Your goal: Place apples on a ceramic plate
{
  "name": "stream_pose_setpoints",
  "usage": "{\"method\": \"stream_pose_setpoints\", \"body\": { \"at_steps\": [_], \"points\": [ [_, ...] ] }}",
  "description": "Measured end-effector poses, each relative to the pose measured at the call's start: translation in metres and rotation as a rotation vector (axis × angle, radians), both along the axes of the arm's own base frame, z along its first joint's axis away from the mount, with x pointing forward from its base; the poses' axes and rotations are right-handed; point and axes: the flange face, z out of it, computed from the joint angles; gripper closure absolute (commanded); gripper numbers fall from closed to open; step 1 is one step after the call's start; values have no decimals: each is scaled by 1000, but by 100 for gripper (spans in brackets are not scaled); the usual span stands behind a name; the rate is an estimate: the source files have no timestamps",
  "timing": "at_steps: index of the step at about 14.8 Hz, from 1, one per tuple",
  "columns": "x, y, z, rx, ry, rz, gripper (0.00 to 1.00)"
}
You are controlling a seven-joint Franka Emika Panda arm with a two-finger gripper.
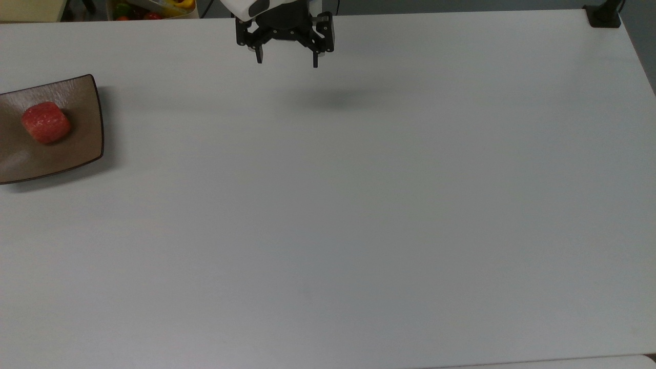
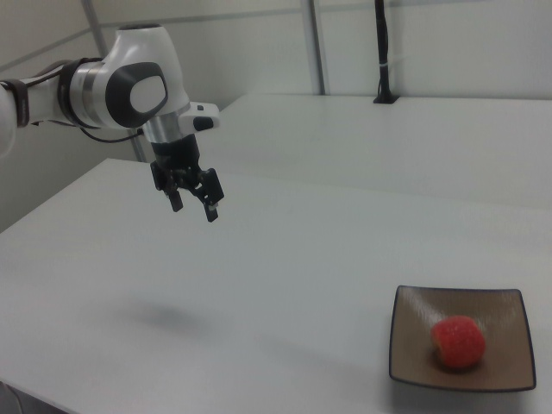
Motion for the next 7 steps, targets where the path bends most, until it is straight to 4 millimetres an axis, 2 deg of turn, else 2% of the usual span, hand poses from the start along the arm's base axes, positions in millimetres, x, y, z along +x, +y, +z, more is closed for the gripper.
{"method": "stream_pose_setpoints", "body": {
  "at_steps": [4,7],
  "points": [
    [0,-21,1,-1,-9,-13,0],
    [-1,-24,2,-1,-10,2,0]
  ]
}}
